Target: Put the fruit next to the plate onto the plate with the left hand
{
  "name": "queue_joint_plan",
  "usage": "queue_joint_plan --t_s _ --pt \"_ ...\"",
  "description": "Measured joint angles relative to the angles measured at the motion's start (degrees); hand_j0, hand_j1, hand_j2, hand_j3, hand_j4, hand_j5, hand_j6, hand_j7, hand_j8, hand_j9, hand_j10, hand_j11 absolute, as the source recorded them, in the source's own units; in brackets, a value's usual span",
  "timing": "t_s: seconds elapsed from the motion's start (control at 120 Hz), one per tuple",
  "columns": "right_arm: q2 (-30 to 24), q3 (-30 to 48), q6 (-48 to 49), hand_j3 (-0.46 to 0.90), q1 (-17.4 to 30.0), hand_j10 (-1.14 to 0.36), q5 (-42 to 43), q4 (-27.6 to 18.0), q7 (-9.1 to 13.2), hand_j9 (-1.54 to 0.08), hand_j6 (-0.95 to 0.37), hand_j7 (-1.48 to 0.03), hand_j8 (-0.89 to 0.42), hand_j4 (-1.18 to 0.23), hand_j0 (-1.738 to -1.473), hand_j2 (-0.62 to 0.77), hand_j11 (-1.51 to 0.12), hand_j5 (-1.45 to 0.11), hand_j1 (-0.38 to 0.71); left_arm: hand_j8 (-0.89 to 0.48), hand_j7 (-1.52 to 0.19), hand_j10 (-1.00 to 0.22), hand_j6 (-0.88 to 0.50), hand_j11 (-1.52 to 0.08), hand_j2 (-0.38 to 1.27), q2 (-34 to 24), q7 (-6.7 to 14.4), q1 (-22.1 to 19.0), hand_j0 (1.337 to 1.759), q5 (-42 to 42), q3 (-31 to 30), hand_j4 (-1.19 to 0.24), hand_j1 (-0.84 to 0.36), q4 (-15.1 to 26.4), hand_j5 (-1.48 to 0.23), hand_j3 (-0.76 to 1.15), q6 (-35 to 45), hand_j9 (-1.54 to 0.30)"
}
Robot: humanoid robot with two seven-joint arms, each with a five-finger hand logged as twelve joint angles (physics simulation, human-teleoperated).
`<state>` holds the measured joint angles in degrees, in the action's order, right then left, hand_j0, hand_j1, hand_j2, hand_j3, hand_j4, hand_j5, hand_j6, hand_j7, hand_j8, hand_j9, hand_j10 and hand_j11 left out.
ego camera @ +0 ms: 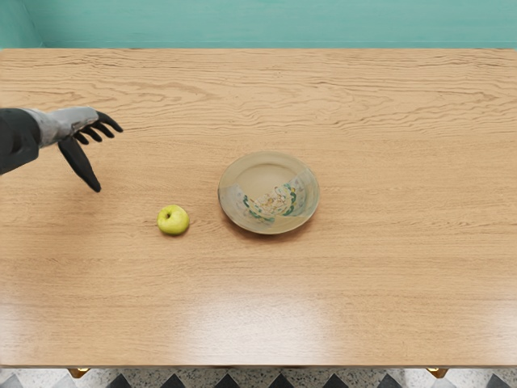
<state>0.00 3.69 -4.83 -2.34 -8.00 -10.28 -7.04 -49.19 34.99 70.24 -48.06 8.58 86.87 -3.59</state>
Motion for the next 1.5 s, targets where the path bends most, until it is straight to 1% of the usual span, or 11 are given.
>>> queue_joint_plan --t_s 0.142,0.233,0.367,0.55,0.625,0.667,0.725,0.967,1.075,1.258,1.5 --pt "0.00 0.00 0.00 0.00 -0.02 -0.03 0.00 0.00 0.00 -0.05 -0.04 -0.05 -0.04 -0.04 -1.658 -0.01 -0.05 -0.05 -0.31 -0.25 -0.32 -0.25 -0.25 -0.32 0.05 3.62 0.00 11.25 1.658 6.47 -11.40 -0.25 0.06 4.06 -0.32 0.00 7.78 -0.32" --pt "0.00 0.00 0.00 0.00 -0.03 -0.03 0.00 0.00 0.01 -0.05 -0.03 -0.05 -0.03 -0.03 -1.658 -0.01 -0.05 -0.05 -0.31 -0.25 -0.32 -0.25 -0.25 -0.32 0.05 6.16 0.01 15.39 1.658 10.86 -20.21 -0.25 0.06 7.04 -0.32 0.00 15.29 -0.32" --pt "0.00 0.00 0.00 0.00 -0.03 -0.03 0.00 0.00 0.01 -0.05 -0.04 -0.05 -0.03 -0.03 -1.658 -0.01 -0.05 -0.05 -0.31 -0.25 -0.32 -0.25 -0.25 -0.32 0.05 7.58 0.01 15.60 1.658 15.19 -26.71 -0.25 0.06 10.26 -0.32 0.00 22.43 -0.32" --pt "0.00 0.00 0.07 0.00 -0.07 -0.03 0.00 -0.08 0.01 -0.05 -0.04 -0.05 -0.03 -0.03 -1.658 -0.01 -0.05 -0.05 -0.31 -0.25 -0.32 -0.25 -0.25 -0.32 0.05 11.03 0.01 15.95 1.658 19.06 -29.60 -0.25 0.05 11.56 -0.32 0.00 26.71 -0.32" --pt "0.00 0.00 0.08 0.00 -0.09 -0.03 0.00 -0.13 0.01 -0.05 -0.04 -0.05 -0.04 -0.04 -1.658 -0.01 -0.05 -0.05 -0.31 -0.25 -0.32 -0.25 -0.25 -0.32 0.05 12.12 0.01 17.74 1.658 20.60 -30.22 -0.25 0.05 11.70 -0.32 0.00 27.98 -0.32" --pt "0.00 0.00 0.08 0.00 -0.10 -0.03 0.00 -0.15 0.01 -0.05 -0.04 -0.05 -0.04 -0.04 -1.658 -0.01 -0.05 -0.05 -0.31 -0.25 -0.32 -0.25 -0.25 -0.32 0.05 15.05 0.01 20.13 1.658 21.50 -31.40 -0.25 0.05 11.72 -0.32 0.00 29.26 -0.32" --pt "0.00 0.00 0.08 0.00 -0.11 -0.03 0.00 -0.15 0.01 -0.05 -0.04 -0.05 -0.03 -0.03 -1.658 -0.01 -0.05 -0.05 -0.31 -0.25 -0.32 -0.25 -0.25 -0.32 0.05 18.48 0.01 22.32 1.658 23.56 -33.57 -0.25 0.05 11.55 -0.32 0.00 31.39 -0.32" --pt "0.00 0.00 0.09 0.00 -0.12 -0.03 0.00 -0.18 0.01 -0.05 -0.04 -0.05 -0.03 -0.03 -1.658 -0.01 -0.05 -0.05 -0.31 -0.25 -0.32 -0.25 -0.25 -0.32 0.05 21.96 0.01 23.10 1.658 28.69 -37.74 -0.25 0.05 10.69 -0.32 0.00 37.36 -0.32" --pt "0.00 0.00 0.09 0.00 -0.12 -0.03 0.00 -0.18 0.01 -0.05 -0.04 -0.05 -0.04 -0.04 -1.658 -0.01 -0.05 -0.05 -0.31 -0.25 -0.32 -0.25 -0.25 -0.32 0.05 25.77 0.01 23.97 1.658 30.36 -39.70 -0.25 0.05 9.22 -0.32 0.00 38.16 -0.32" --pt "0.00 0.00 0.09 0.00 -0.12 -0.03 0.00 -0.18 0.01 -0.05 -0.04 -0.05 -0.04 -0.04 -1.658 -0.01 -0.05 -0.05 -0.31 -0.25 -0.32 -0.25 -0.25 -0.32 0.05 26.34 0.01 23.89 1.658 32.26 -41.81 -0.25 0.05 7.07 -0.32 0.00 38.52 -0.32" --pt "0.00 0.00 0.09 0.00 -0.12 -0.03 0.00 -0.22 0.01 -0.05 -0.04 -0.05 -0.03 -0.03 -1.658 -0.01 -0.05 -0.05 -0.31 -0.25 -0.32 -0.25 -0.25 -0.32 0.05 28.48 0.01 23.57 1.658 33.28 -42.20 -0.25 0.05 6.38 -0.32 0.00 38.59 -0.32"
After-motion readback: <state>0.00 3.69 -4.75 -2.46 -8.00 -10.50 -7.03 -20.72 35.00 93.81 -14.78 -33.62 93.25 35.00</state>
